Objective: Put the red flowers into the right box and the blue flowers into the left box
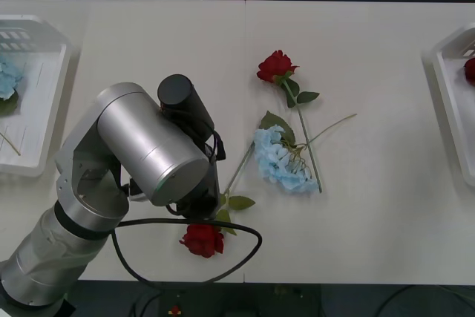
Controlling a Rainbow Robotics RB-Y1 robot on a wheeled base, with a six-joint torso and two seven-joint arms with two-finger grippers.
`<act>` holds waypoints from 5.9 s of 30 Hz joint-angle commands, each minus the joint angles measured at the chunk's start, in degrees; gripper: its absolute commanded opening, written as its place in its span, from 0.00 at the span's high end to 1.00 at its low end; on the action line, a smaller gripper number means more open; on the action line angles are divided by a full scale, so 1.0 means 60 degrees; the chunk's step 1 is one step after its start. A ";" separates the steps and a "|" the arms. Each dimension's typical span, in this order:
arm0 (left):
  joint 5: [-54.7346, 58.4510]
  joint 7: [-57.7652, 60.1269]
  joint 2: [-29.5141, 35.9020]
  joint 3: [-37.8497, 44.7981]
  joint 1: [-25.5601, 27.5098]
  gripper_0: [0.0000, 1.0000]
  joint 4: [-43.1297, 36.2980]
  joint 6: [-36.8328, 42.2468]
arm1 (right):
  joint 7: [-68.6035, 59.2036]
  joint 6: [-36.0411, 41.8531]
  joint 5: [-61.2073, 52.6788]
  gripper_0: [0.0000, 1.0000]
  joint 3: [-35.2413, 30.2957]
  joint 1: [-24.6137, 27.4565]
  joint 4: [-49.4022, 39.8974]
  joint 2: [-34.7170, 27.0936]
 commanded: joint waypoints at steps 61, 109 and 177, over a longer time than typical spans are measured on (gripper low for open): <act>-0.2337 0.0003 -0.0594 -0.1671 0.1151 1.00 0.4068 -0.3502 | -0.4738 0.4522 -0.1048 0.00 0.3821 -0.2113 -0.5517 0.4501; 0.3991 -2.2511 0.2541 0.5228 0.0668 1.00 0.2457 -0.7428 | -0.5617 0.4112 -0.2542 1.00 0.3792 -0.2918 -0.3305 0.3930; 0.9440 -2.5353 0.0402 0.2504 -0.0826 1.00 0.3248 -1.1134 | -0.1178 -0.3476 0.0373 0.37 0.2913 -0.2391 0.4385 0.0473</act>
